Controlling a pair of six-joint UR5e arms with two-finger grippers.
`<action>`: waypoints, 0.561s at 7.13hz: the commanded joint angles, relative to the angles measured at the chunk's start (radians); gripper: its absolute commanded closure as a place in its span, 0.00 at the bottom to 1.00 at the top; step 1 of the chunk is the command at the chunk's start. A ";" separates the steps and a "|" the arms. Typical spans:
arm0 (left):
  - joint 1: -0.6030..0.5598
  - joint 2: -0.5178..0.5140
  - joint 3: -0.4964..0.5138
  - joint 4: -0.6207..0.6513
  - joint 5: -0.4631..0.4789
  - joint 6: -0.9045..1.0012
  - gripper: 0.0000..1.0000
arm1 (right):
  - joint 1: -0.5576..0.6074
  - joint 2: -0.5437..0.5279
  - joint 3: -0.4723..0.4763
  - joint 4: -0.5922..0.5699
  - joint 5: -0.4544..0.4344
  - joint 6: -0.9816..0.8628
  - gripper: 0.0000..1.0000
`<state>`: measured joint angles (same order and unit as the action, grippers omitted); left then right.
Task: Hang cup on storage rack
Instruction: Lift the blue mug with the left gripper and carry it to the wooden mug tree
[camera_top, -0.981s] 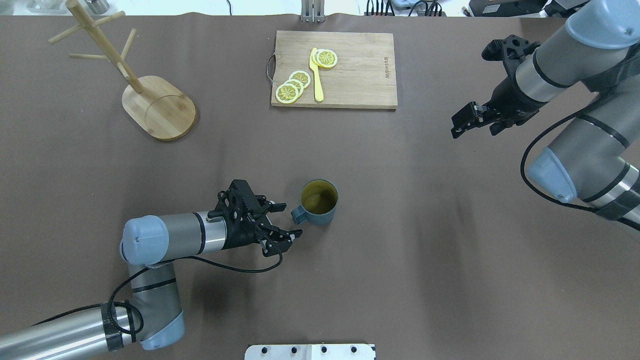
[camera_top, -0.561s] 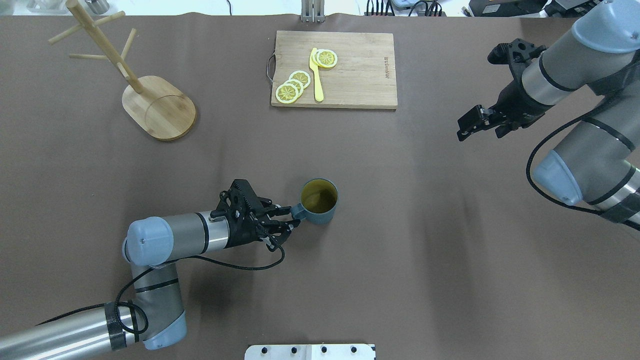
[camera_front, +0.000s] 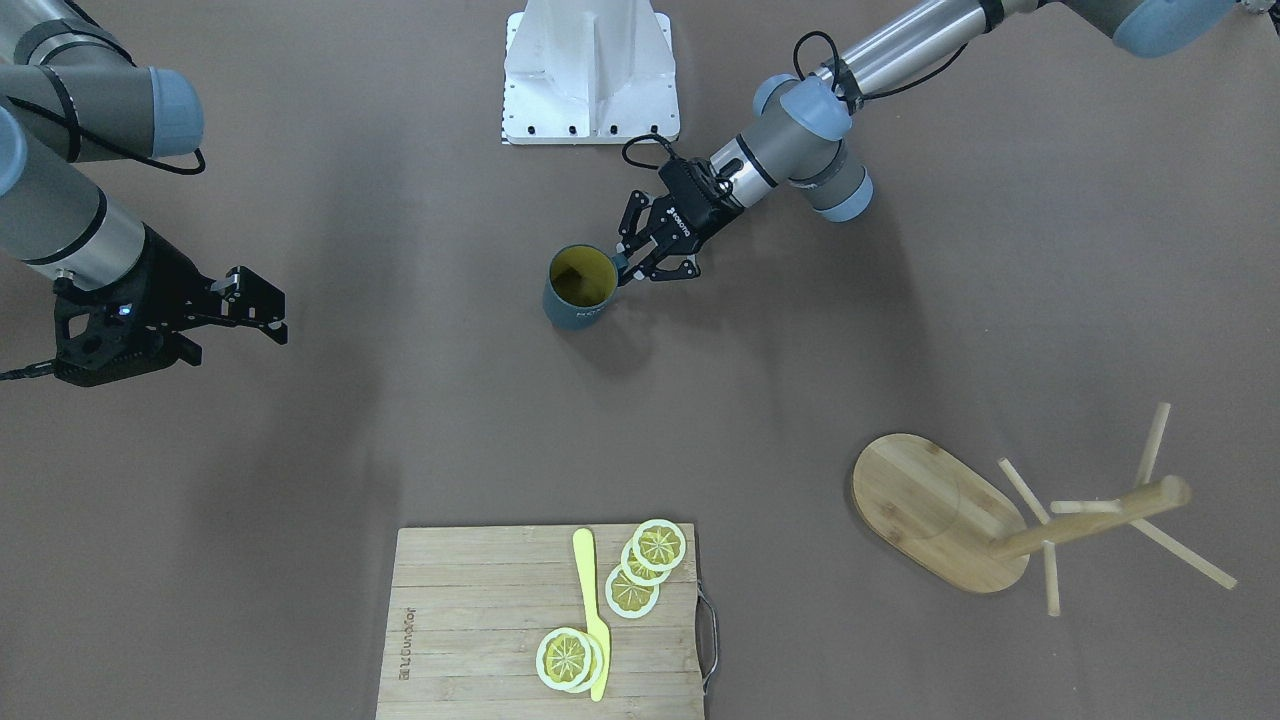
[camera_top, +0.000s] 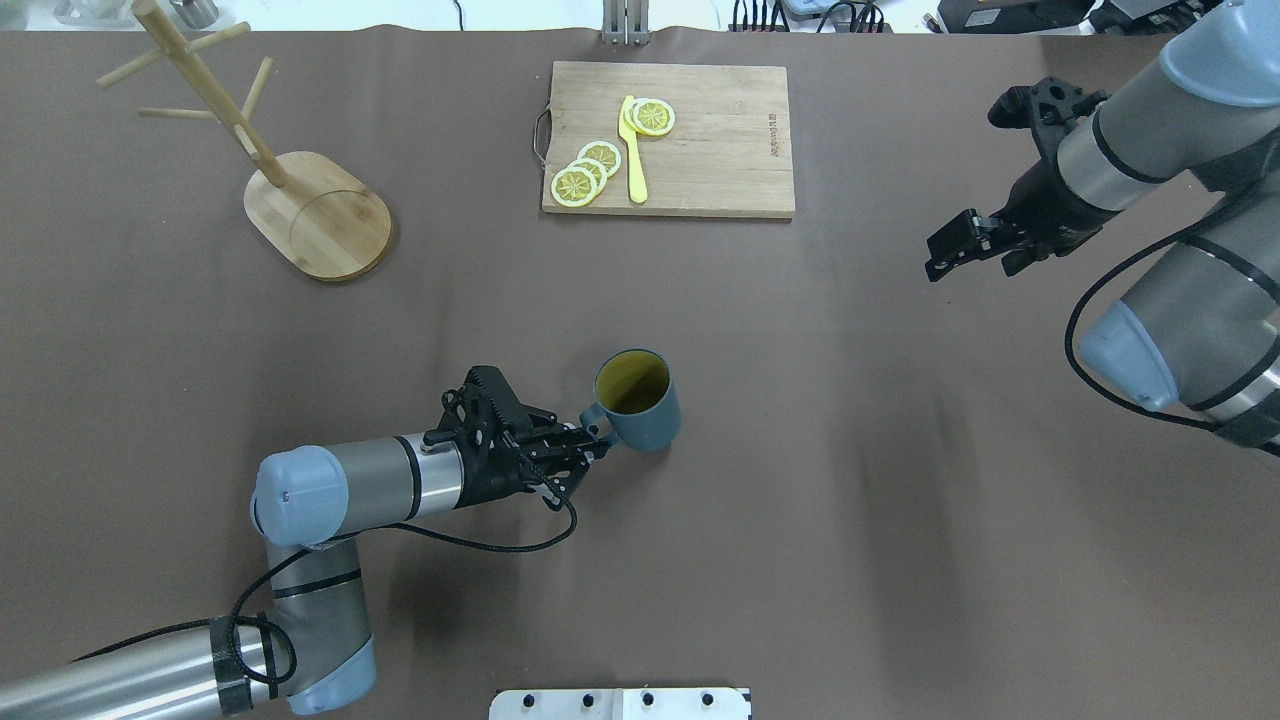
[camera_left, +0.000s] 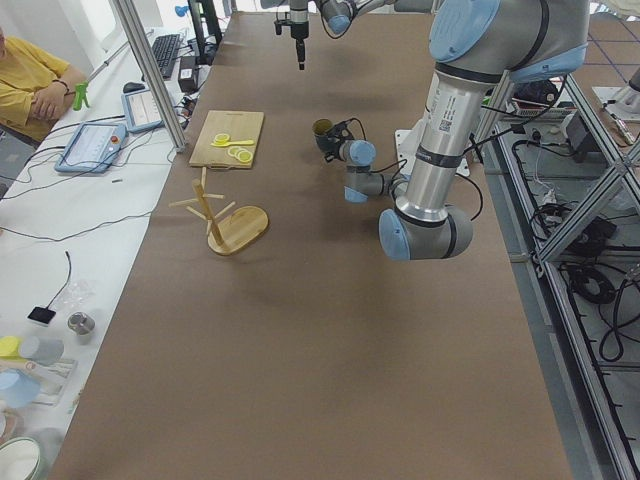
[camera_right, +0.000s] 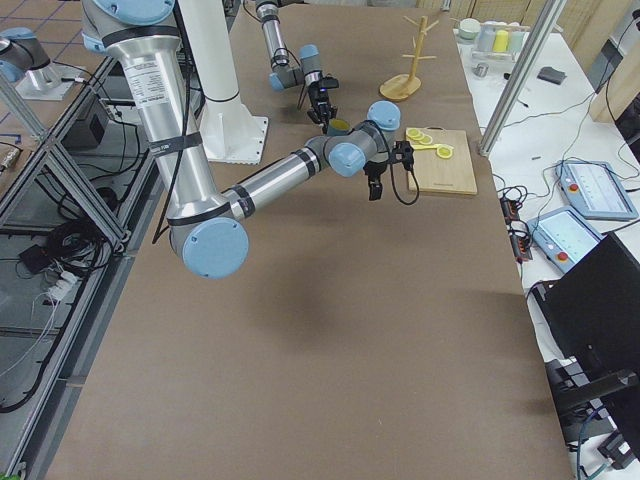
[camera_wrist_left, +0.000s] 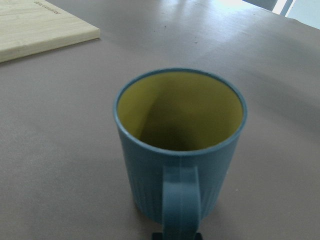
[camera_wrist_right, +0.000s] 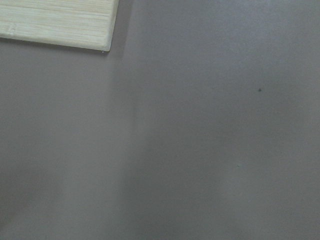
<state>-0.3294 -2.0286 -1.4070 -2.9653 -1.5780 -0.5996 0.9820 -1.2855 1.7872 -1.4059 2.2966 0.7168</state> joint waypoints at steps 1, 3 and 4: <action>-0.079 0.054 -0.079 -0.003 -0.002 -0.147 1.00 | 0.119 -0.093 0.018 -0.001 0.058 -0.099 0.00; -0.186 0.114 -0.133 -0.027 0.016 -0.457 1.00 | 0.248 -0.205 0.000 -0.015 0.064 -0.322 0.00; -0.233 0.119 -0.133 -0.090 0.051 -0.682 1.00 | 0.277 -0.225 -0.003 -0.015 0.060 -0.356 0.00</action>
<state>-0.5042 -1.9243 -1.5302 -2.9997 -1.5593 -1.0357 1.2095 -1.4727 1.7902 -1.4173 2.3587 0.4329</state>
